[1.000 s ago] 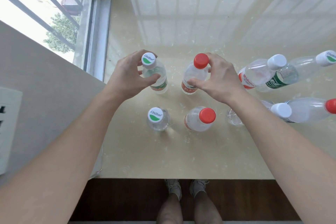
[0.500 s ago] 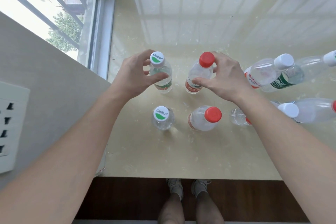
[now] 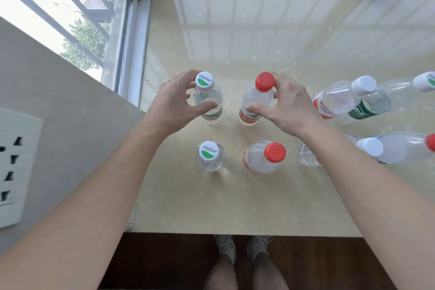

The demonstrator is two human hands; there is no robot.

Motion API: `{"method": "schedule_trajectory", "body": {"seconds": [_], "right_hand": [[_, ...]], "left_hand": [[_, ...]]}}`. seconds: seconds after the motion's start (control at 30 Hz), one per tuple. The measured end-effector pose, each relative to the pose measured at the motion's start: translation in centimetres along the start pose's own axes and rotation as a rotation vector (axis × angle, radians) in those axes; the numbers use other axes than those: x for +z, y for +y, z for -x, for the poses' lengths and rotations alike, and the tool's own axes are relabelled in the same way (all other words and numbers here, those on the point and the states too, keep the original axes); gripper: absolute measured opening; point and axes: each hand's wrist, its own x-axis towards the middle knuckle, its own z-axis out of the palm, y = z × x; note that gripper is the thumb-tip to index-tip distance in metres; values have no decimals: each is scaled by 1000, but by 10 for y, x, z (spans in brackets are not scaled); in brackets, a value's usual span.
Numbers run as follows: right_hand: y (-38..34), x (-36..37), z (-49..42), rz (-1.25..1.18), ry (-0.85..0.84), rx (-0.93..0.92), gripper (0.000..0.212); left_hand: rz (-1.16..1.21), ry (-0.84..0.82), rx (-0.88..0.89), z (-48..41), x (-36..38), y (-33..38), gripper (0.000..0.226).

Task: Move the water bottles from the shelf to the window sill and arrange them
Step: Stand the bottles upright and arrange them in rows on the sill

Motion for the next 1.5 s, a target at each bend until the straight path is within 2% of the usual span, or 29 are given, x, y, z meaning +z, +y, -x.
{"method": "schedule_trajectory", "body": {"seconds": [0.1, 0.3, 0.57, 0.7, 0.83, 0.97, 1.13, 1.27, 1.5], "right_hand": [[2, 0, 1, 16, -1, 18, 61], [-11, -34, 18, 128, -41, 27, 84], [-28, -163, 103, 547, 88, -129, 50], [2, -238, 133, 619, 142, -53, 53], [62, -284, 142, 652, 156, 21, 53], [122, -295, 130, 587, 83, 43, 50], [173, -283, 107, 484, -51, 41, 53], [193, -264, 80, 398, -136, 37, 57], [209, -225, 43, 285, -217, 17, 66]], "left_hand": [[-88, -12, 40, 3, -4, 1, 60], [-445, -18, 74, 17, -34, 28, 78], [-616, 113, 243, 30, -62, 117, 68], [-640, 54, 392, 27, -28, 182, 64], [-660, -51, 466, 17, 30, 219, 64], [-688, -129, 379, 9, 81, 233, 62], [-701, -123, 224, -1, 120, 227, 62], [-687, -102, 113, -9, 139, 219, 65], [-637, -142, 50, -25, 171, 206, 65]]}}
